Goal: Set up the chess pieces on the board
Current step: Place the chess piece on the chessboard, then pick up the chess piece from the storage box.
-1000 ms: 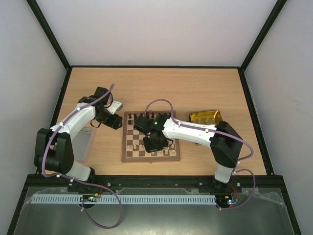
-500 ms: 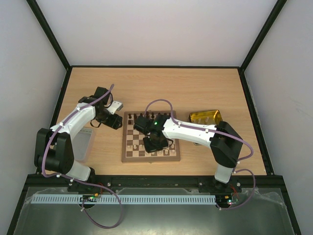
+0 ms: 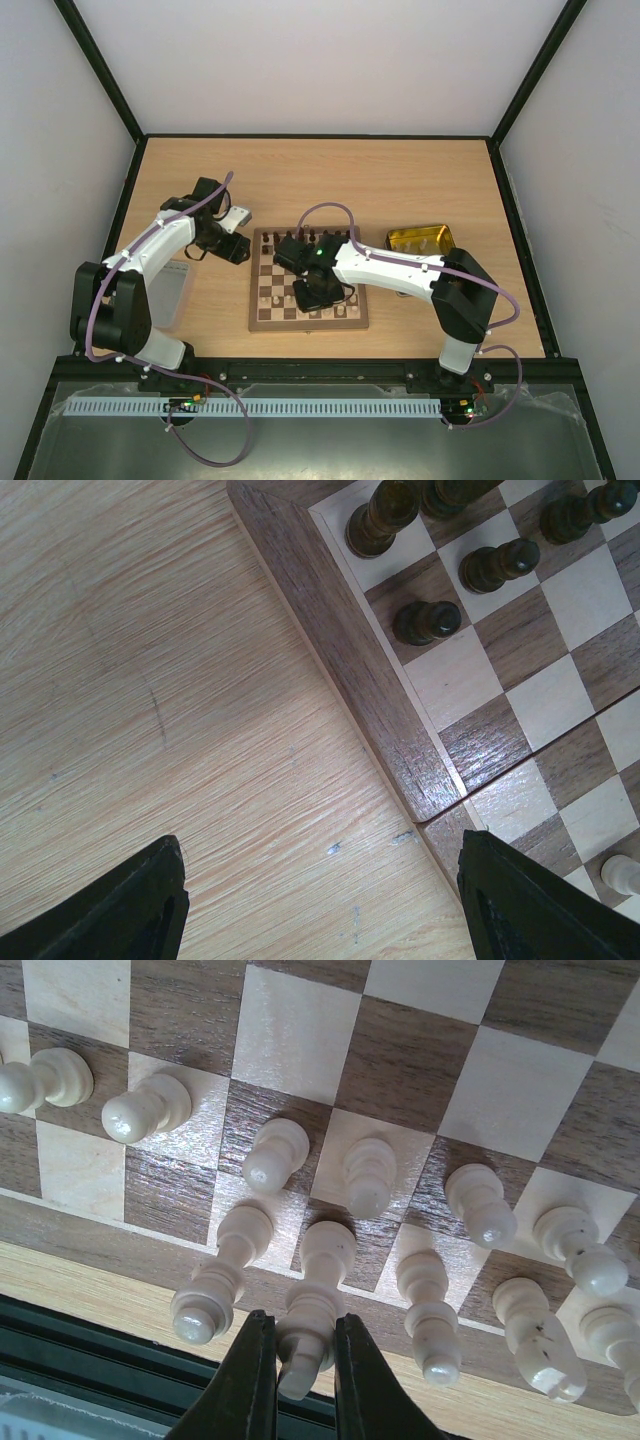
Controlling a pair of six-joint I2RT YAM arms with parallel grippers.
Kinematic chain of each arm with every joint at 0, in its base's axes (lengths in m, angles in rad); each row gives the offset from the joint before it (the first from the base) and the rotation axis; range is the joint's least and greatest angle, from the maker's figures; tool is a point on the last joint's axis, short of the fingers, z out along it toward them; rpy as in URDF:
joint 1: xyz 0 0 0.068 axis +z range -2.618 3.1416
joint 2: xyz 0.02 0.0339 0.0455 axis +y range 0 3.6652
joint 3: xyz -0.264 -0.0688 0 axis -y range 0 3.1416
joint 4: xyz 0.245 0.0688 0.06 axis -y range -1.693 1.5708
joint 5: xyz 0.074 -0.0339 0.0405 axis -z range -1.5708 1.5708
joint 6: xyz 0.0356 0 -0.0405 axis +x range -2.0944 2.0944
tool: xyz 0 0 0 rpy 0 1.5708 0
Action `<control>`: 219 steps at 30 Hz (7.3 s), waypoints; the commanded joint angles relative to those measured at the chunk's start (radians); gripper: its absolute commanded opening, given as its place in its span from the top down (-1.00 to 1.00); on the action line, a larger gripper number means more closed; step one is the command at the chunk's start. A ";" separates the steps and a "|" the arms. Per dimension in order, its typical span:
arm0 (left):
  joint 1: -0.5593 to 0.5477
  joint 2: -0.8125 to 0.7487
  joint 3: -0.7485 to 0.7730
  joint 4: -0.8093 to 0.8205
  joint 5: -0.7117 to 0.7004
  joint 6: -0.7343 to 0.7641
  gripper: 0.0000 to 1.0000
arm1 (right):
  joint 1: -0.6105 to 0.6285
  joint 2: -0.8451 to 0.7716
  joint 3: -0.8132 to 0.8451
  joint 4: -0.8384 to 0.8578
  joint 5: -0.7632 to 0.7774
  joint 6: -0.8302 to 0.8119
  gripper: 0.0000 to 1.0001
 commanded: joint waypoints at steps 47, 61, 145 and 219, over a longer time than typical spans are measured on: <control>-0.008 0.018 -0.011 -0.008 0.016 -0.006 -0.49 | 0.011 -0.015 -0.002 -0.029 0.006 -0.004 0.63; -0.007 0.017 -0.011 -0.007 0.016 -0.006 -0.50 | 0.011 -0.018 -0.007 -0.030 0.002 0.000 0.90; -0.010 0.017 -0.012 -0.005 0.017 -0.006 -0.49 | 0.017 -0.030 -0.014 -0.030 0.004 0.016 0.43; 0.041 -0.029 -0.032 0.038 -0.085 -0.035 -0.49 | -1.036 -0.009 -0.175 0.243 0.100 0.090 0.62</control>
